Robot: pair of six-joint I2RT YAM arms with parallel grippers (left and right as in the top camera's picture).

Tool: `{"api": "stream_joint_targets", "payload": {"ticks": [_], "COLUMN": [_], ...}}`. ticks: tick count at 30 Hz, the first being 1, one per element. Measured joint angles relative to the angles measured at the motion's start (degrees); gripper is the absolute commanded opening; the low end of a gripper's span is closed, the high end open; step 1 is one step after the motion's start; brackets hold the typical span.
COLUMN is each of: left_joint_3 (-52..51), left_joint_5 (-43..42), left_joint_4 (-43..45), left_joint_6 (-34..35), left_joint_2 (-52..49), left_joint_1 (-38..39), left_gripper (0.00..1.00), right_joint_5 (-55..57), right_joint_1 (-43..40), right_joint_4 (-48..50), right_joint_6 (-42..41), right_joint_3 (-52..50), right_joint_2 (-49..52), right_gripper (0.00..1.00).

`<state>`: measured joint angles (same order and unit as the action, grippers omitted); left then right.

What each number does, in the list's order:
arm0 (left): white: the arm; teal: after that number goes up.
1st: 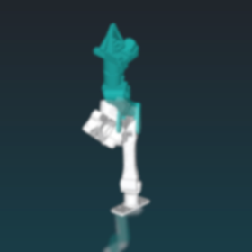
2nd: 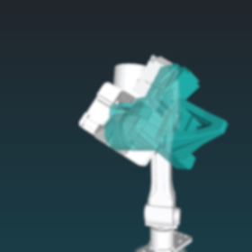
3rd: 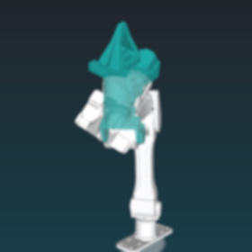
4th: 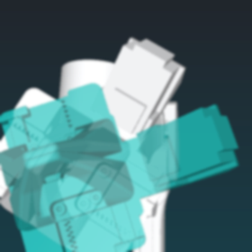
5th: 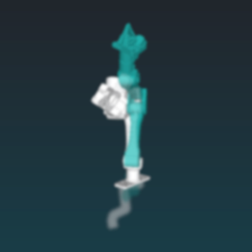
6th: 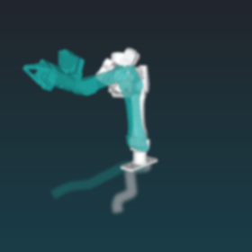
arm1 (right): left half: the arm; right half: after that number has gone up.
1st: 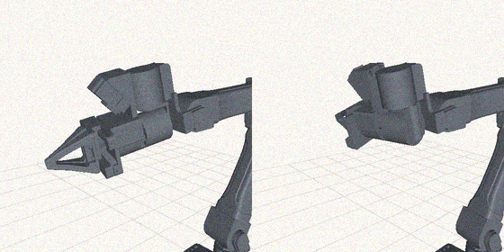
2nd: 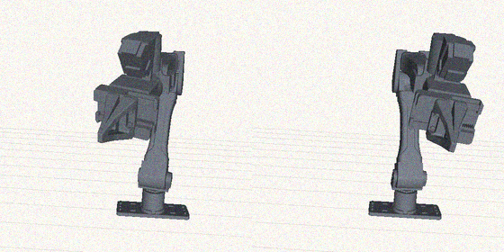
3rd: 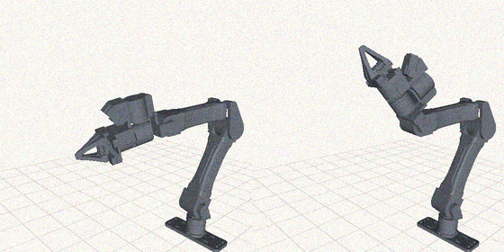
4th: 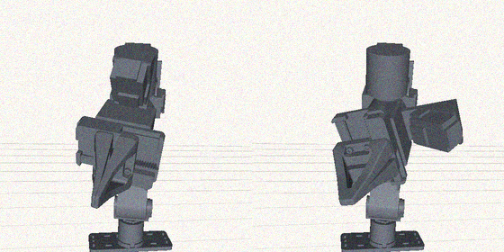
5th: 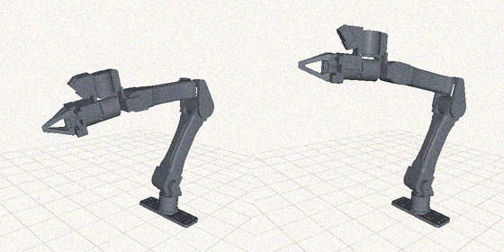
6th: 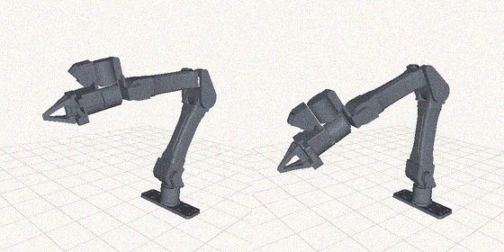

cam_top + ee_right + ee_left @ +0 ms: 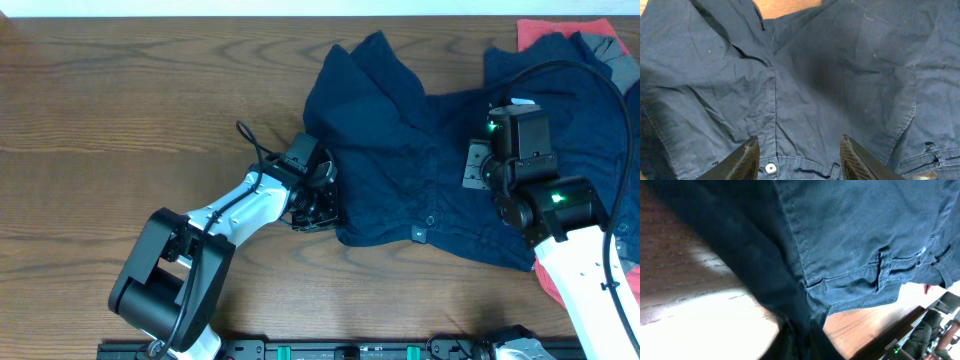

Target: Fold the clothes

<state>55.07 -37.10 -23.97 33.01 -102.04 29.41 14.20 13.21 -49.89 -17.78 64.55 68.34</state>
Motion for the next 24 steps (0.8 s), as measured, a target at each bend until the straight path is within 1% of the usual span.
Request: {"api": "stream_joint_targets", "payload": {"ticks": [3, 6, 8, 10, 13, 14, 15, 16, 17, 19, 22, 23, 24], "left_joint_3": [-0.02, -0.02, 0.02, 0.28, 2.36, 4.13, 5.73, 8.11, 10.49, 13.92, 16.65, 16.85, 16.79], "left_joint_5": [0.0, 0.83, 3.65, 8.55, 16.48, 18.6, 19.69, 20.7, 20.83, 19.87, 15.26, 13.38, 11.52], "left_joint_4": [-1.44, -6.62, -11.98, -17.64, -22.53, -22.93, -23.06, -23.17, -23.02, -23.37, -26.97, -29.68, -33.48], "left_joint_6": [-0.28, -2.1, -4.22, -6.75, -10.08, -11.13, -12.07, -12.83, -13.16, -13.66, -13.86, -14.03, -14.45], "left_joint_2": [0.0, 0.02, 0.24, 1.16, 3.61, 4.59, 5.29, 6.14, 6.95, 8.11, 9.64, 9.9, 9.97], "left_joint_1": [-0.92, -4.09, -8.07, -13.92, -25.2, -29.4, -32.59, -36.65, -40.26, -45.72, -51.23, -51.93, -52.09], "left_gripper": [0.06, 0.06, 0.06, 0.06, 0.06, 0.17, 0.5, 0.68, 0.83, 0.98, 0.98, 0.98, 0.98], "right_joint_5": [0.0, 0.0, 0.02, 0.04, 0.02, 0.02, 0.0, -0.02, -0.09, -0.31, -0.81, -1.11, -1.05], "right_joint_1": [0.0, 0.0, 0.0, 0.0, 0.0, 0.0, 0.0, 0.0, 0.0, 0.0, 0.0, 0.0, 0.0], "right_joint_4": [-0.17, -0.42, -0.48, -0.46, -0.33, -0.22, -0.11, -0.09, -0.09, -0.13, -0.96, -1.84, -2.49], "right_joint_6": [-0.02, -0.02, 0.04, 0.0, -0.02, -0.02, -0.02, -0.02, -0.02, -0.07, -0.48, -0.59, -1.18], "right_joint_3": [0.0, 0.0, 0.0, 0.0, 0.0, 0.0, 0.0, 0.0, 0.0, 0.0, 0.0, 0.0, 0.0], "right_joint_2": [0.0, 0.0, 0.0, 0.0, 0.0, 0.02, 0.07, 0.17, 0.39, 1.11, 3.3, 4.48, 5.25], "right_gripper": [0.49, 0.48, 0.45, 0.43, 0.41, 0.41, 0.42, 0.42, 0.43, 0.49, 0.75, 0.82, 0.84]}}
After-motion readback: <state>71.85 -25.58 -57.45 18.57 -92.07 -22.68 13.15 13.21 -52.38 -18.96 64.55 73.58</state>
